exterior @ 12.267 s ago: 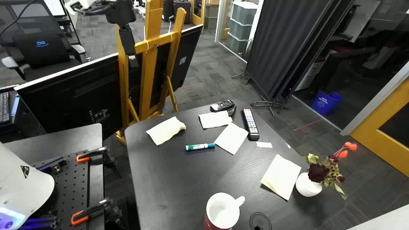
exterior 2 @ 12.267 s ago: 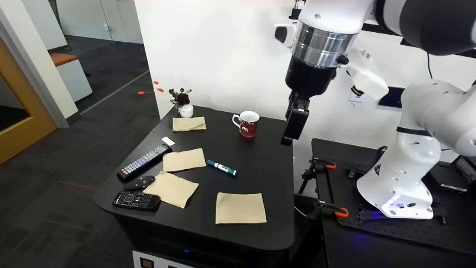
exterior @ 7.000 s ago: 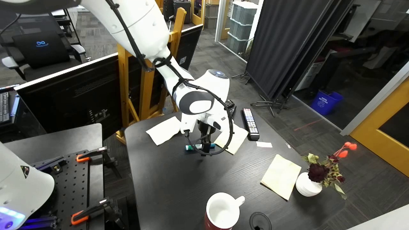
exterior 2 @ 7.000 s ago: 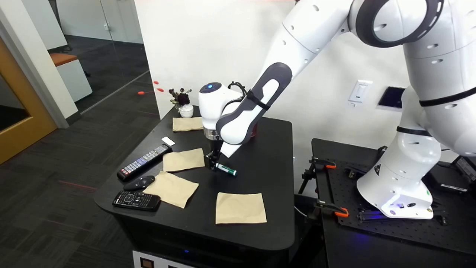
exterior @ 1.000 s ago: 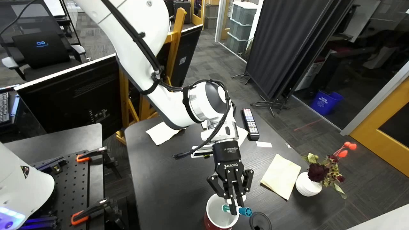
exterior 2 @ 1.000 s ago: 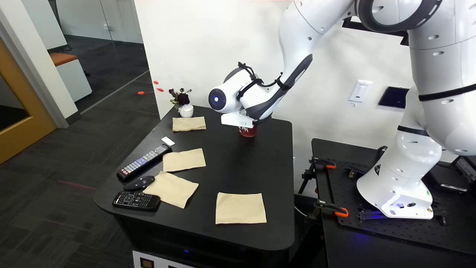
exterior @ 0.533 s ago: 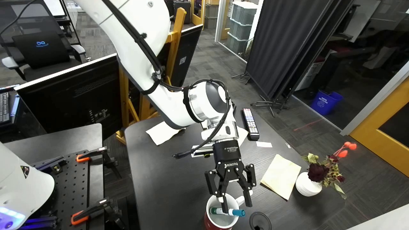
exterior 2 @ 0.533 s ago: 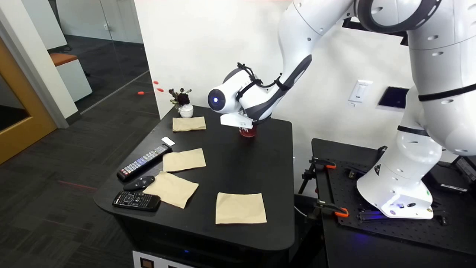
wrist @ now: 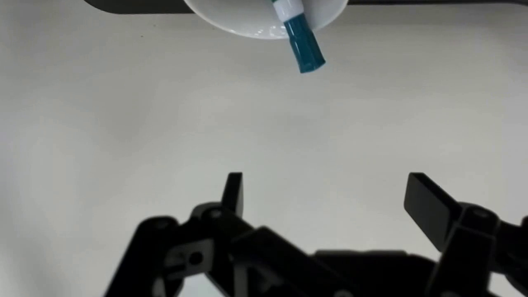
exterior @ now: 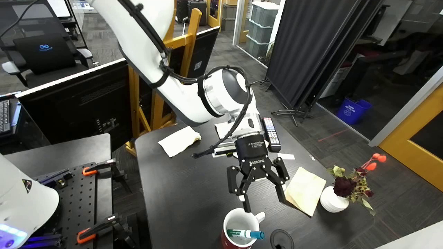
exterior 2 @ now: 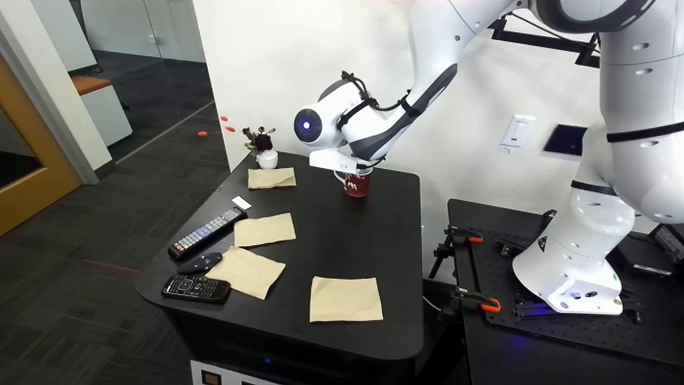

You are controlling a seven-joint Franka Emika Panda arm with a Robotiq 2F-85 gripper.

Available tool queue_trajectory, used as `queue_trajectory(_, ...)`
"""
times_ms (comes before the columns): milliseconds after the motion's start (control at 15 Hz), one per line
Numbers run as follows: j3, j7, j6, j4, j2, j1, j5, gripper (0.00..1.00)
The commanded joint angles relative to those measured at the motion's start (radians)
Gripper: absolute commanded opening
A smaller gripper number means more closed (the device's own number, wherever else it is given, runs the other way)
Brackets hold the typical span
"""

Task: Pick up the marker and put it in the cup

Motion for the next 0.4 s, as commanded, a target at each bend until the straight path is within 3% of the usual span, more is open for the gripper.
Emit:
queue_trajectory(0,0.010,0.004,0.000,-0.051,-0.094,0.010,-0.009,1.00)
queue_trajectory(133,0.014,-0.002,0.002,-0.064,-0.124,0.015,-0.006,1.00)
queue_trajectory(200,0.011,-0.001,-0.003,-0.014,-0.064,0.010,-0.001,1.00)
queue_trajectory(333,0.012,-0.001,-0.003,-0.015,-0.071,0.011,-0.001,1.00)
